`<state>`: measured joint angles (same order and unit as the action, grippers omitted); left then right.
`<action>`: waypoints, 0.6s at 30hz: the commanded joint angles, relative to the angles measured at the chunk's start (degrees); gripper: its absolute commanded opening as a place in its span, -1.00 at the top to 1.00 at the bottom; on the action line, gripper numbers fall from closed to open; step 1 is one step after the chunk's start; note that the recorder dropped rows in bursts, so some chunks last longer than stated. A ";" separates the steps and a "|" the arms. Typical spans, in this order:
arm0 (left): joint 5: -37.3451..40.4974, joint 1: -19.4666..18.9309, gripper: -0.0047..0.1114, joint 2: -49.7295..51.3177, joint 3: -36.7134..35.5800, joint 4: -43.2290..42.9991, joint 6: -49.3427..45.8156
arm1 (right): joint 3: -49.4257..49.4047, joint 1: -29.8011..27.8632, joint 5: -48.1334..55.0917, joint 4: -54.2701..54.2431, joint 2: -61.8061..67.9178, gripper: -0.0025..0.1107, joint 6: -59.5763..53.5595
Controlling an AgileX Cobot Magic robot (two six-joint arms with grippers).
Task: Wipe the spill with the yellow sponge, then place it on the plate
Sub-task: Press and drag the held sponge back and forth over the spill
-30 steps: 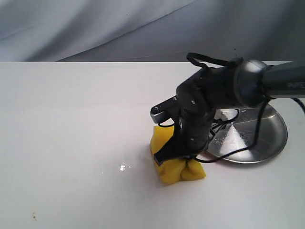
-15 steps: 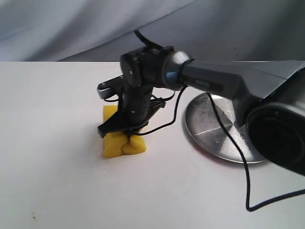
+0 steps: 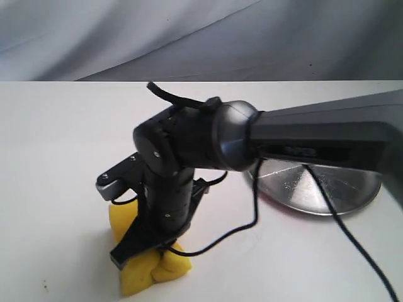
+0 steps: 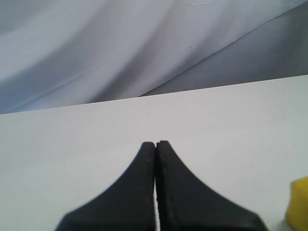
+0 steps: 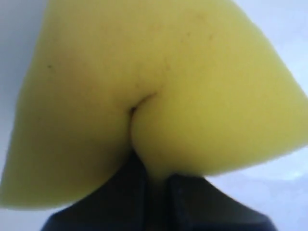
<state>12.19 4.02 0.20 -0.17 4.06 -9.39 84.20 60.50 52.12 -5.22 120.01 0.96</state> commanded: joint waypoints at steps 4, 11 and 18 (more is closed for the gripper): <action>-0.37 -0.05 0.92 -0.20 0.17 -0.12 0.31 | -17.81 -4.77 -7.81 1.37 -8.99 0.96 1.29; -0.37 -0.05 0.92 -0.20 0.17 -0.12 0.31 | -18.66 -17.82 -13.27 0.61 -7.90 0.96 2.30; -0.37 -0.05 0.92 -0.20 0.17 -0.12 0.31 | 1.92 -21.03 -3.37 -0.65 2.54 0.96 2.19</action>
<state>12.19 4.02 0.20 -0.17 4.06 -9.39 79.67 39.57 46.23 -6.08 119.11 3.12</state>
